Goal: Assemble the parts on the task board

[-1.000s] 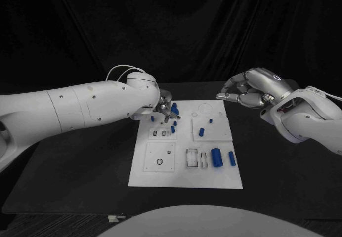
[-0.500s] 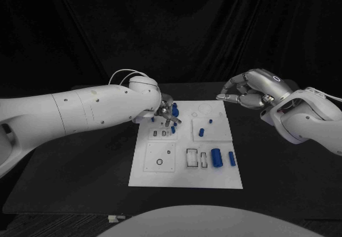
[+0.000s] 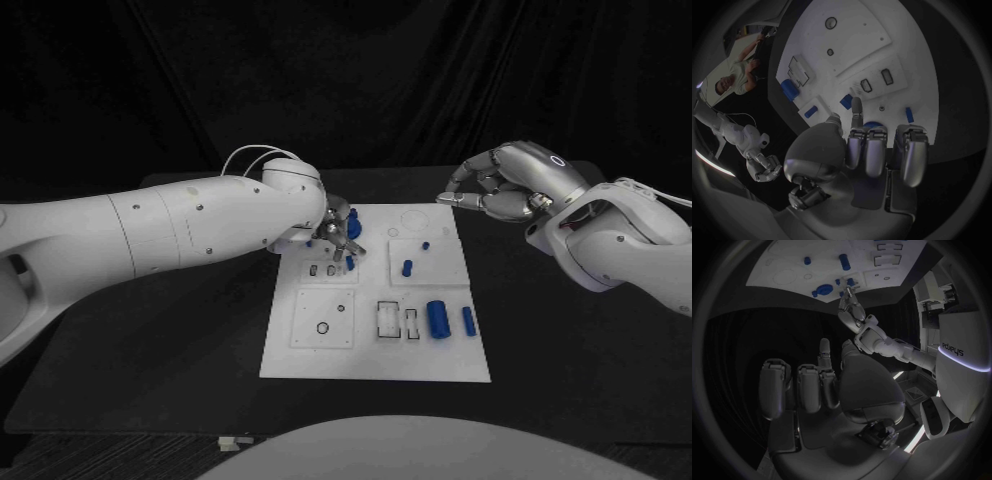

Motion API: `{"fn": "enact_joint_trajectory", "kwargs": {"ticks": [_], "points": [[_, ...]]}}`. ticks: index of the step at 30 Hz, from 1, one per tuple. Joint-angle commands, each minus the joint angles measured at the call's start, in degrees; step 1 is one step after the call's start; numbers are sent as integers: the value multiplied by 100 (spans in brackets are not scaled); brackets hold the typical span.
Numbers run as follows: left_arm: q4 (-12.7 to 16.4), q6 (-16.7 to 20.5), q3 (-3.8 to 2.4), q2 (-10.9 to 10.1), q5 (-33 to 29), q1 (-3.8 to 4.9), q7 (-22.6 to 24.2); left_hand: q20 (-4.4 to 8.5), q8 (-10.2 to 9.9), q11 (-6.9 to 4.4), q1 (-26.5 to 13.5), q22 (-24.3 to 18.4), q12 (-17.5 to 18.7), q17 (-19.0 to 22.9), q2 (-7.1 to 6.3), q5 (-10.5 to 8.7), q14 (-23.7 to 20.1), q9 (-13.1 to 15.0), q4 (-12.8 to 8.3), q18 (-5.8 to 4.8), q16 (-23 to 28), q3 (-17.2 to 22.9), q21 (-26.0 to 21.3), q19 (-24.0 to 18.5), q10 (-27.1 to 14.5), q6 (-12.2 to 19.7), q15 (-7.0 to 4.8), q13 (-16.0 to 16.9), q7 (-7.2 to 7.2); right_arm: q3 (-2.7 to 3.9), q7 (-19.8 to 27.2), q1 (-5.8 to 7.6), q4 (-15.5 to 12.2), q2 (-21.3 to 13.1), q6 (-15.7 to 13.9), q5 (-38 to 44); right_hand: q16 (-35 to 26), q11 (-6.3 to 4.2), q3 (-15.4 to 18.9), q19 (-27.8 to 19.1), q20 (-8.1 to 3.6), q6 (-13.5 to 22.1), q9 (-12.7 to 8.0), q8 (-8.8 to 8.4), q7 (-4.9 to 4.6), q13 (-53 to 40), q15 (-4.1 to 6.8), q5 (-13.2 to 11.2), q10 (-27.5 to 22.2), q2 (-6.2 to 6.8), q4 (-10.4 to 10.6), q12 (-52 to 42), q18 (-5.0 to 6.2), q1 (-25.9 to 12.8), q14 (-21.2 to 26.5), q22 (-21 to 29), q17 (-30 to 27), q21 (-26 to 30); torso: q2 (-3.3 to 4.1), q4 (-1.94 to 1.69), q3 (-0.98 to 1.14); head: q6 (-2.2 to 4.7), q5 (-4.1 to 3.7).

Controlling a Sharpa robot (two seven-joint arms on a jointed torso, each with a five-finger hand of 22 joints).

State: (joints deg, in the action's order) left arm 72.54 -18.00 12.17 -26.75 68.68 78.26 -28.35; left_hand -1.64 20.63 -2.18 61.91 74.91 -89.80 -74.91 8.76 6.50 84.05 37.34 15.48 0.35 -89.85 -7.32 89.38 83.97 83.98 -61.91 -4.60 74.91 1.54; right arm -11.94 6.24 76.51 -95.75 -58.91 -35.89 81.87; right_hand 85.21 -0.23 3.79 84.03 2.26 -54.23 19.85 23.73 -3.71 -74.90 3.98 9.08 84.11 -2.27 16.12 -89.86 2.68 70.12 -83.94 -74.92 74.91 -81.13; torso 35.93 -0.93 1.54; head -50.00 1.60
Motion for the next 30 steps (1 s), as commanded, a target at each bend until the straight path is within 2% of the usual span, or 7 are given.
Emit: {"fn": "enact_joint_trajectory", "kwargs": {"ticks": [1, 30], "points": [[-8, -155, -5, 28, 2, -21, 106, -47, -39, 37, 11, 1338, -20, -1509, 13, 42, 595, -8, -22, 16, -15, 52, -32, 445, 602, -35, 25, 1509, 28, 4, -79, -19, 4, 1, 23, 8, -34, -24, 10, 218, -17, 37, 7, -15, -15, -1510, 22, 8, 589, 18, -15, -14, -39, 57, -403, -1206, 401, 39, 1, 0, 2, 0, -2], [-192, -274, -5, 153, 2, -97, 178, -59, -296, 39, 273, 1309, -20, -1509, -24, 124, 595, -11, -339, 26, -15, 295, -56, 415, 602, -101, 32, 1509, 29, 4, -73, -52, 59, 5, 54, 8, -48, -21, 18, 209, -16, 46, 7, -20, -19, -1510, 21, 10, 589, 22, -12, -14, -33, 63, -398, -1198, 373, 61, -3, -4, -1, 0, -17]]}}
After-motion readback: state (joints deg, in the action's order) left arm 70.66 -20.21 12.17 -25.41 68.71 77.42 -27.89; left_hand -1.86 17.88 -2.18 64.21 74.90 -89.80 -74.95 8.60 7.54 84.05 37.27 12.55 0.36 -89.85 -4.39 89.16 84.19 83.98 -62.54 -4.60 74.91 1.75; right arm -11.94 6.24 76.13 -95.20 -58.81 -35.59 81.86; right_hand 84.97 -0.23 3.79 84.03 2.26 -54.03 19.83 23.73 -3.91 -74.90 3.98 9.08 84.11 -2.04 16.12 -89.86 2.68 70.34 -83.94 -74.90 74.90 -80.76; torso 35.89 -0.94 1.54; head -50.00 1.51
